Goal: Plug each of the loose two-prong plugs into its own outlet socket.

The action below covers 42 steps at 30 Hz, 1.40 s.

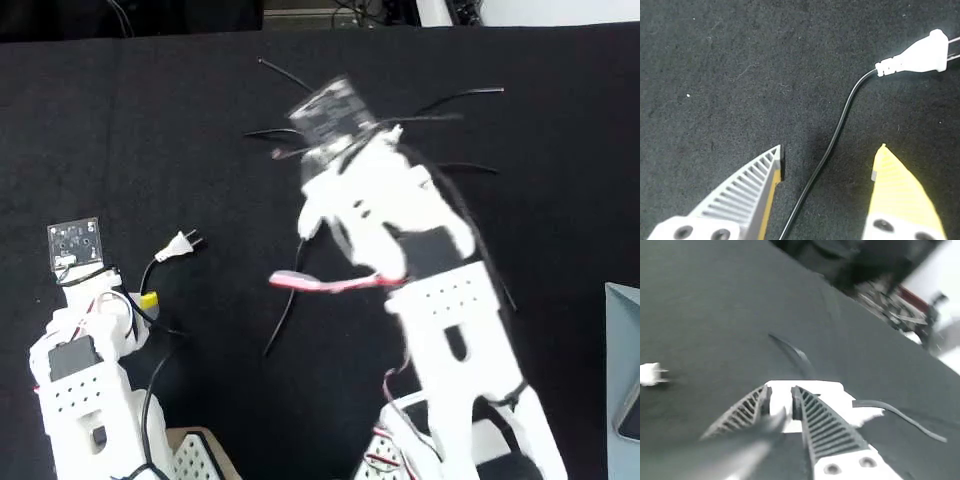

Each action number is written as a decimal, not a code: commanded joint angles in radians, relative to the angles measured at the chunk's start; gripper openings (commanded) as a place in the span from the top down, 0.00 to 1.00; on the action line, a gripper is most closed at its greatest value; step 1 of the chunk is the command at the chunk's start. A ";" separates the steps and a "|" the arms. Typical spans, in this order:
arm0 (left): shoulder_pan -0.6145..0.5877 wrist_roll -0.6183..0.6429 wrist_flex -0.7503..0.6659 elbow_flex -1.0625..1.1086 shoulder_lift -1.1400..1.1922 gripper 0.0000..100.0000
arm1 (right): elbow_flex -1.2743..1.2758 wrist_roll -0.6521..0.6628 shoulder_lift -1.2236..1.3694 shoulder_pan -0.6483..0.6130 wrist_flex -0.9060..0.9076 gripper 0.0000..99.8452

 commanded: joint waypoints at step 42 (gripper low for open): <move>-0.188 0.083 -0.066 -0.033 -0.012 0.71 | 0.047 -0.178 0.375 -0.482 -0.195 0.76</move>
